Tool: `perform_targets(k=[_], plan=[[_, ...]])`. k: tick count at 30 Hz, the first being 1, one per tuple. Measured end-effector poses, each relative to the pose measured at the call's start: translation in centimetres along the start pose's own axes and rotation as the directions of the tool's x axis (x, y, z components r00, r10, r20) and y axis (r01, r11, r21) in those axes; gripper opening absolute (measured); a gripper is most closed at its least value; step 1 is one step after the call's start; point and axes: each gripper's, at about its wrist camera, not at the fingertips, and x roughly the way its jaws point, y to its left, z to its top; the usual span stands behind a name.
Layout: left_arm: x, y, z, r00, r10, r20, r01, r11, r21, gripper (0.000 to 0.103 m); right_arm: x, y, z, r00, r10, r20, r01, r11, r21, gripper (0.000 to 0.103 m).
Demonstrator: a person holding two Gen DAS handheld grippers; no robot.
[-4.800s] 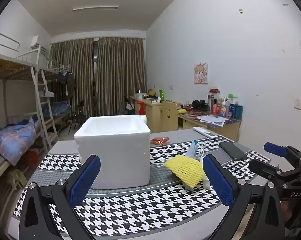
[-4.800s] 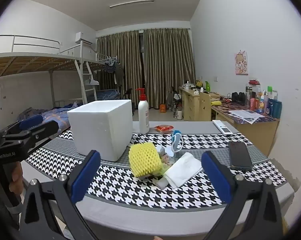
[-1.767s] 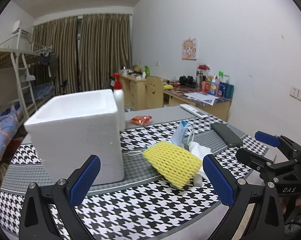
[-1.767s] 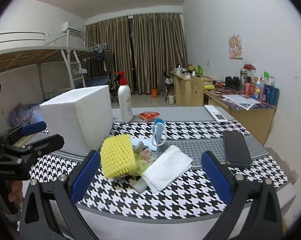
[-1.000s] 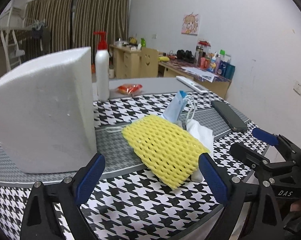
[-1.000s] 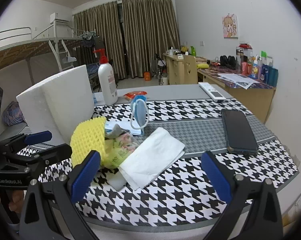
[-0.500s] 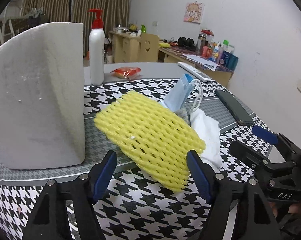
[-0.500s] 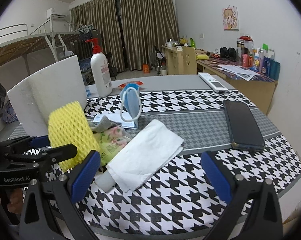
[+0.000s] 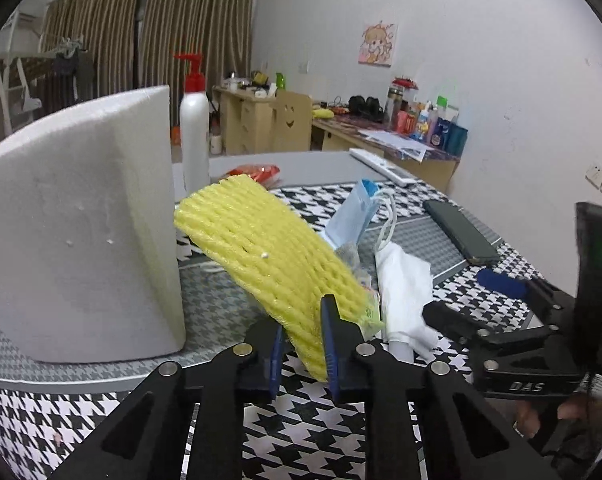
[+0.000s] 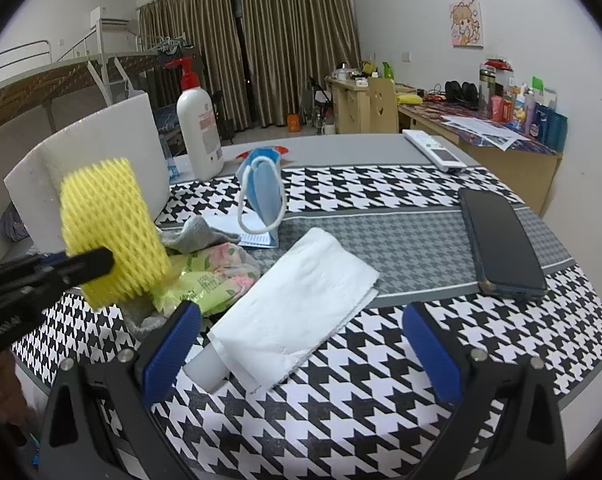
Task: Organize soft objects
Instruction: 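Lift the yellow net with the left gripper while the right gripper grasps the white tissue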
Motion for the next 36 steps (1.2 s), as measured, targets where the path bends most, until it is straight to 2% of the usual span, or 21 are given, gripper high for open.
perform_targets(k=[6, 9, 11, 19, 24, 26, 28, 34, 36], plan=[[-0.9, 0.2, 0.1, 1.000, -0.002, 0.024, 0.002, 1.000, 0.022, 0.015, 0.9, 0.3, 0.0, 0.999, -0.018, -0.038, 0.018, 1.000, -0.009, 0.102], [-1.1, 0.3, 0.2, 0.999, -0.009, 0.032, 0.008, 0.999, 0.032, 0.015, 1.5, 0.6, 0.0, 0.997, -0.036, -0.065, 0.035, 0.999, -0.021, 0.094], [-1.3, 0.2, 0.2, 0.999, -0.009, 0.039, 0.007, 0.999, 0.041, 0.015, 1.9, 0.8, 0.0, 0.996, -0.051, -0.080, 0.049, 0.998, -0.034, 0.086], [-1.9, 0.4, -0.1, 0.999, -0.008, 0.051, 0.006, 0.999, 0.054, 0.015, 2.7, 1.4, -0.1, 0.990, -0.052, -0.130, 0.045, 0.998, -0.052, 0.075], [-1.7, 0.6, -0.2, 0.999, -0.012, 0.045, 0.010, 0.999, 0.048, 0.015, 2.9, 1.6, 0.0, 0.989, -0.009, -0.148, 0.004, 0.999, -0.036, 0.054], [-1.7, 0.5, -0.2, 0.999, -0.011, 0.045, 0.009, 0.999, 0.048, 0.015, 2.6, 1.6, 0.1, 0.990, -0.011, -0.142, 0.006, 0.999, -0.032, 0.031], [-1.7, 0.6, -0.2, 0.999, -0.011, 0.046, 0.009, 0.999, 0.049, 0.015, 2.1, 1.2, 0.2, 0.992, -0.011, -0.127, 0.009, 1.000, -0.015, 0.020], [-1.8, 0.4, -0.1, 0.999, -0.020, 0.049, 0.017, 0.998, 0.060, 0.015, 1.3, 0.5, 0.2, 0.994, 0.013, -0.113, -0.011, 1.000, 0.022, 0.007], [-2.1, 0.4, -0.2, 0.998, -0.016, 0.056, 0.012, 0.998, 0.062, 0.015, 0.9, 0.4, 0.1, 0.994, 0.020, -0.104, -0.018, 1.000, 0.025, 0.007]])
